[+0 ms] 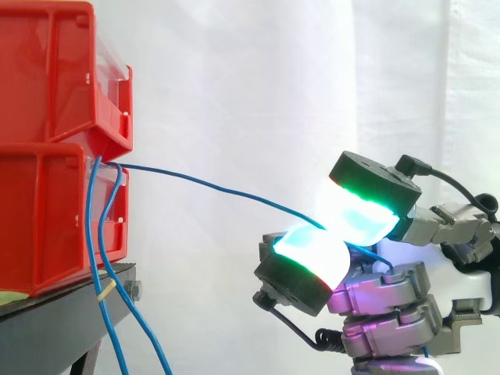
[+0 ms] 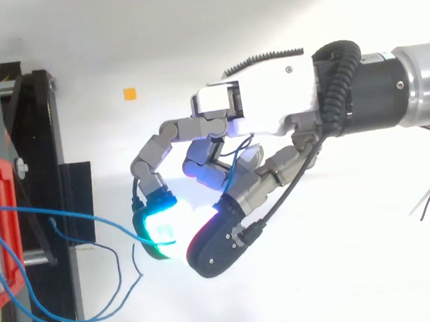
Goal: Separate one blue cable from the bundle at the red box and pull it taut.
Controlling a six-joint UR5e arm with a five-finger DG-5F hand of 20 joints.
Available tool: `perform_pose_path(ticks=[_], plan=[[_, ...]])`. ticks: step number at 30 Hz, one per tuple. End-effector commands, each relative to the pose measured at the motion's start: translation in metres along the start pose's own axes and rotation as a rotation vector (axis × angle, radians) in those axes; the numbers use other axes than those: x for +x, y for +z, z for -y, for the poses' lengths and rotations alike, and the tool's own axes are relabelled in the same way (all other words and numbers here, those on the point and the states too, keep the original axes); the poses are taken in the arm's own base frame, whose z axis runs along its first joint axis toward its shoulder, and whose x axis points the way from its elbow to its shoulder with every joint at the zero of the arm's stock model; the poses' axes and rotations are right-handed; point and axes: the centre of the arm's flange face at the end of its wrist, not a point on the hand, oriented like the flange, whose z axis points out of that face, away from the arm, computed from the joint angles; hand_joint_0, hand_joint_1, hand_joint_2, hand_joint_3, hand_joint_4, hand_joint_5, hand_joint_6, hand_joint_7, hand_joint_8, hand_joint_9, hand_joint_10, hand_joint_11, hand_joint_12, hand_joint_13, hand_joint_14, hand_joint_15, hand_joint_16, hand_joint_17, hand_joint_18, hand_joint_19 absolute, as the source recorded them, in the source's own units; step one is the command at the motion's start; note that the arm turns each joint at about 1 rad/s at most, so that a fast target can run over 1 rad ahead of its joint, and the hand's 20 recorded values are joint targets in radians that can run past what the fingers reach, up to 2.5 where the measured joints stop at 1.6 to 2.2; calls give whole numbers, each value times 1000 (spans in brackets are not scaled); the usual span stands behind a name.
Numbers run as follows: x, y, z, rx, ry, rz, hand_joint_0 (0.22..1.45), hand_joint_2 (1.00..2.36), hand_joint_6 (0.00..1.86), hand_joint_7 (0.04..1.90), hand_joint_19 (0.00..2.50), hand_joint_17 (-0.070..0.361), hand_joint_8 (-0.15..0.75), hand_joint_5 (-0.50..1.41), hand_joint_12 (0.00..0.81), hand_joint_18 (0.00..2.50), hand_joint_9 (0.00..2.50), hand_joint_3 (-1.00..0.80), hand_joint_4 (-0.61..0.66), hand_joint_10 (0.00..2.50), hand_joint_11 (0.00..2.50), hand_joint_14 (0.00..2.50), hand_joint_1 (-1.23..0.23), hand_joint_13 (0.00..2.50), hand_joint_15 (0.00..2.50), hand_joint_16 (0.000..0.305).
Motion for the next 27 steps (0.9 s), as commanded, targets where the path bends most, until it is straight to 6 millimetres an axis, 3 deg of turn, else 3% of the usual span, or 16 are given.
perform_pose_path(ticks=[1,14,27], plan=[[0,0,-1,-1,0,0,699,1023,914,1421,1221,98,170,-161,312,1187,1016,-50,-476,1711,1415,1854,-830,1079,1450,44],[0,0,0,1,0,0,700,1022,914,1416,1218,99,165,-160,324,1183,1035,-51,-484,1691,1481,1872,-834,1065,1484,44],[0,0,0,1,0,0,701,1022,906,1429,1226,91,178,-156,325,1173,1172,-45,-462,1463,1598,1855,-844,1082,1432,41]])
